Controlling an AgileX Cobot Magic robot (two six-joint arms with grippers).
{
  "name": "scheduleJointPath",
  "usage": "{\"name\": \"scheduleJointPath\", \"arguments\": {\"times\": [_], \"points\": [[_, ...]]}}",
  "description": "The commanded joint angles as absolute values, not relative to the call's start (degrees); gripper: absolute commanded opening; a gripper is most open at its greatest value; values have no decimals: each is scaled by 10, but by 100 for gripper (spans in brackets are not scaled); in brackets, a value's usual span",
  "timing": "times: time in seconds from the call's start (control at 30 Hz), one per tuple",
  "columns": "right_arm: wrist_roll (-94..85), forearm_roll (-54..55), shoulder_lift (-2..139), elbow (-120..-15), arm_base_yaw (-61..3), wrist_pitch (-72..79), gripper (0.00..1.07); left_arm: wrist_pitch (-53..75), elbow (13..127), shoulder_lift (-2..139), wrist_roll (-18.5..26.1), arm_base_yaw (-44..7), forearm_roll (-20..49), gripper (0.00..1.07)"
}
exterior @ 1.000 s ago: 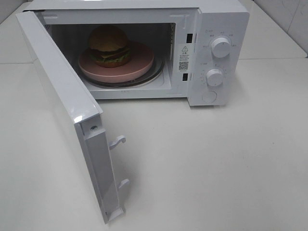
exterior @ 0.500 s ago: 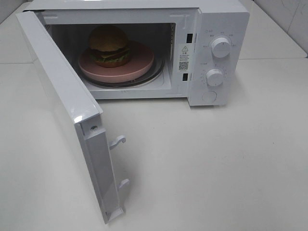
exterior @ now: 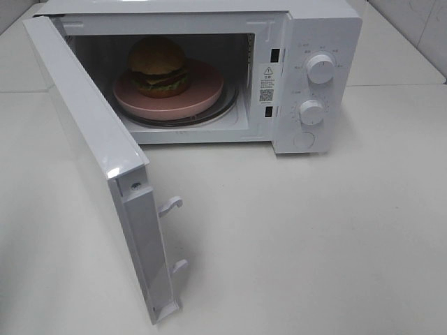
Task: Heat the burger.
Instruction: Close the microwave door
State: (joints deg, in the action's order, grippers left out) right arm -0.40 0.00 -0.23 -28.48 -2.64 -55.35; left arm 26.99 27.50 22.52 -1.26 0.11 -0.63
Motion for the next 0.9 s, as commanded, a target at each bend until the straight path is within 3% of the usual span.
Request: {"name": "scheduleJointPath", "arguments": {"times": [0.03,0.27,0.37,0.47,0.63,0.7,0.9], "points": [[-12,3,-17,-284,-25,-551,55,97,229,289,-11,-2,15,0],[-12,3,-17,-284,-25,-551,55,-127,180,417,-19,-2,39,0],[-12,3,-17,-284,-25,-551,55,-140,180,433,-26,-2,40,0],[-12,3,-17,-284,-25,-551,55,-191,180,493,-62,-2,35,0],[-12,3,-17,-284,-25,-551,55,-231,180,544,-72,-2,-17,0],[-12,3,-17,-284,-25,-551,55,-286,172,591,-102,-2,-52,0],[-12,3,-17,-284,-25,-551,55,-354,168,658,-106,-2,-70,0]]}}
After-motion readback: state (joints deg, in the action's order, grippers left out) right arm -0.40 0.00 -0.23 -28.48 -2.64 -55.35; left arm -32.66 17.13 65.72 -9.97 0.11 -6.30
